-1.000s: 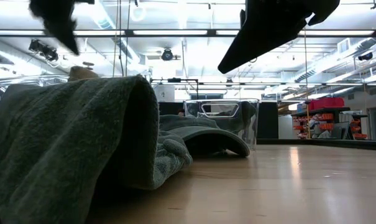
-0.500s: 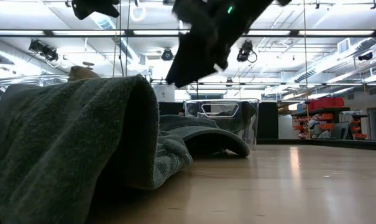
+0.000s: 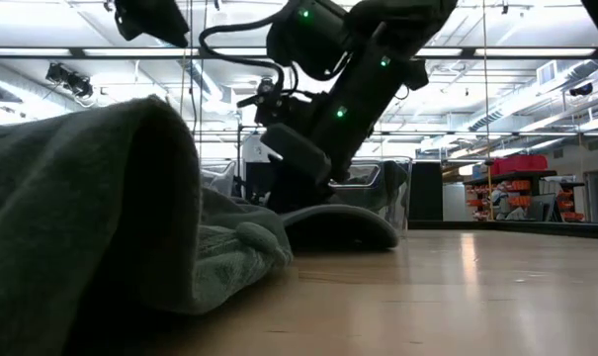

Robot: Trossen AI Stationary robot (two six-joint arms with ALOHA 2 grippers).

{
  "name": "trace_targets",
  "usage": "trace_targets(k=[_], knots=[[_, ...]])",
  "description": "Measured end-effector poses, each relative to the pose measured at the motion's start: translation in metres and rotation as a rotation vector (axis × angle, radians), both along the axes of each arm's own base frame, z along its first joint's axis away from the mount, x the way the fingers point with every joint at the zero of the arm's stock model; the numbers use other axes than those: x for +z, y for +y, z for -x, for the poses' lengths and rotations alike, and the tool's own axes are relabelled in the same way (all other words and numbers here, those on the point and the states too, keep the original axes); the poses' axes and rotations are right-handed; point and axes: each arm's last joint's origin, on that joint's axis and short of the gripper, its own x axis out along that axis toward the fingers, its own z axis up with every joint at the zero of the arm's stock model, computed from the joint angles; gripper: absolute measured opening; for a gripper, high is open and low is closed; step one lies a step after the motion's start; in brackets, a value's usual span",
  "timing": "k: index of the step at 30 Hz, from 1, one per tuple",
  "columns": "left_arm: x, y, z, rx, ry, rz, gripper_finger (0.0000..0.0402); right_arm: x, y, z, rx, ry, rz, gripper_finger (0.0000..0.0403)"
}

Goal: Pick & Place hat
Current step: Put the top blue cap into the right transparent bin

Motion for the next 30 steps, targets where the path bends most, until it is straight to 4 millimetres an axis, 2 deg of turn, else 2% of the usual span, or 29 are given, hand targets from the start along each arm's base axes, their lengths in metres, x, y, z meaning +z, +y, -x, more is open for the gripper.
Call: trace_targets(k=[2, 6, 8, 11, 14, 20, 23, 27, 30], knots=[[-0.001, 0.0, -0.001, 0.003, 0.004, -0.004, 0.0142, 0.0, 0.0, 0.0, 0.013, 0.007, 0.002, 0.0156], [-0.004, -0.001, -0.003, 0.005, 0.021, -0.013, 0.0142, 0.003, 0.002, 0.001, 0.051, 0.001, -0.028, 0.0049], [-0.005, -0.001, -0.003, 0.006, 0.034, -0.023, 0.0142, 0.006, 0.003, 0.001, 0.079, -0.001, -0.041, 0.0014], [-0.004, 0.0, -0.003, 0.001, 0.031, -0.031, 0.0142, 0.013, 0.004, 0.004, 0.078, -0.007, -0.049, 0.0017], [-0.004, 0.0, -0.003, 0.009, 0.029, -0.04, 0.0142, 0.031, 0.009, 0.008, 0.09, -0.041, -0.055, 0.0008], [-0.004, 0.0, -0.003, 0.011, 0.028, -0.041, 0.0142, 0.089, 0.023, 0.025, 0.113, -0.177, -0.039, 0.0005], [-0.004, 0.0, -0.003, 0.011, 0.027, -0.04, 0.0142, 0.118, 0.029, 0.042, 0.099, -0.212, 0.008, 0.0004], [-0.004, 0.0, -0.003, 0.011, 0.027, -0.041, 0.0142, 0.153, 0.029, 0.073, -0.023, -0.239, 0.205, 0.0003], [-0.004, 0.0, -0.003, 0.011, 0.027, -0.04, 0.0142, 0.176, 0.018, 0.093, -0.195, -0.27, 0.402, 0.0003]])
